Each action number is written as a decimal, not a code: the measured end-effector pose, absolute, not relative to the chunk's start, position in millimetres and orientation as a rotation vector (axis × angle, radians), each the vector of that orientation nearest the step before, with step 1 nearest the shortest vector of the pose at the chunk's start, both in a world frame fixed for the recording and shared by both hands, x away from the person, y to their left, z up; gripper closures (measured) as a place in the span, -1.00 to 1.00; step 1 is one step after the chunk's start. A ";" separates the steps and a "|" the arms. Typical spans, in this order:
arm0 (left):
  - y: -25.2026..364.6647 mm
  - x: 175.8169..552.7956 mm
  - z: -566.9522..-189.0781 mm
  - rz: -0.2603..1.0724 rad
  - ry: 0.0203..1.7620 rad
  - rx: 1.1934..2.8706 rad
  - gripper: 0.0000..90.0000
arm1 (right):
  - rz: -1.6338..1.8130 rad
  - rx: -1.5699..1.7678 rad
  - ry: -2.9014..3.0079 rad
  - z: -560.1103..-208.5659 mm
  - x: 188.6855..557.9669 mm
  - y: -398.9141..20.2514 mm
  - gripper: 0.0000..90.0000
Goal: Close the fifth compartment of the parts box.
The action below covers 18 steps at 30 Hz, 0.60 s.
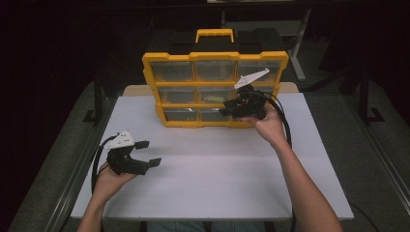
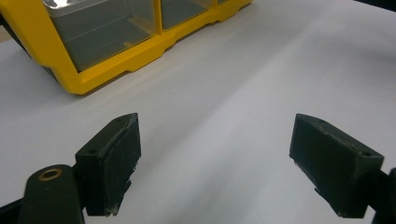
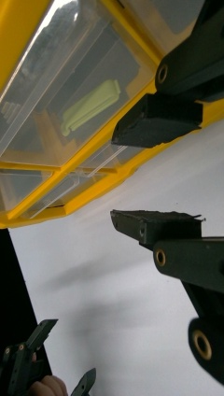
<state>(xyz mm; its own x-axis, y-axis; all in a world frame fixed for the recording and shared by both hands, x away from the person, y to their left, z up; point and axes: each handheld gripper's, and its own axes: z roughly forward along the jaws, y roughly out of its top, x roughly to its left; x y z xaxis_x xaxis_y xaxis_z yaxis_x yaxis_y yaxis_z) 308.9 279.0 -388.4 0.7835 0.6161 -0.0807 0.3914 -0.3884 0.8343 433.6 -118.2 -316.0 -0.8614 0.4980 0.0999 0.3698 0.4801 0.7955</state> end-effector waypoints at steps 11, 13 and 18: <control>277.2 310.6 -391.2 0.302 0.756 2.034 -0.66 | 1.347 0.811 2.542 -328.1 422.1 -131.3 0.03; 277.1 310.9 -391.7 0.301 0.756 2.033 -0.66 | 1.350 0.818 2.543 -331.4 421.0 -133.9 0.02; 277.5 311.6 -392.7 0.302 0.758 2.047 -0.66 | 1.369 0.845 2.536 -336.6 415.5 -138.5 -0.10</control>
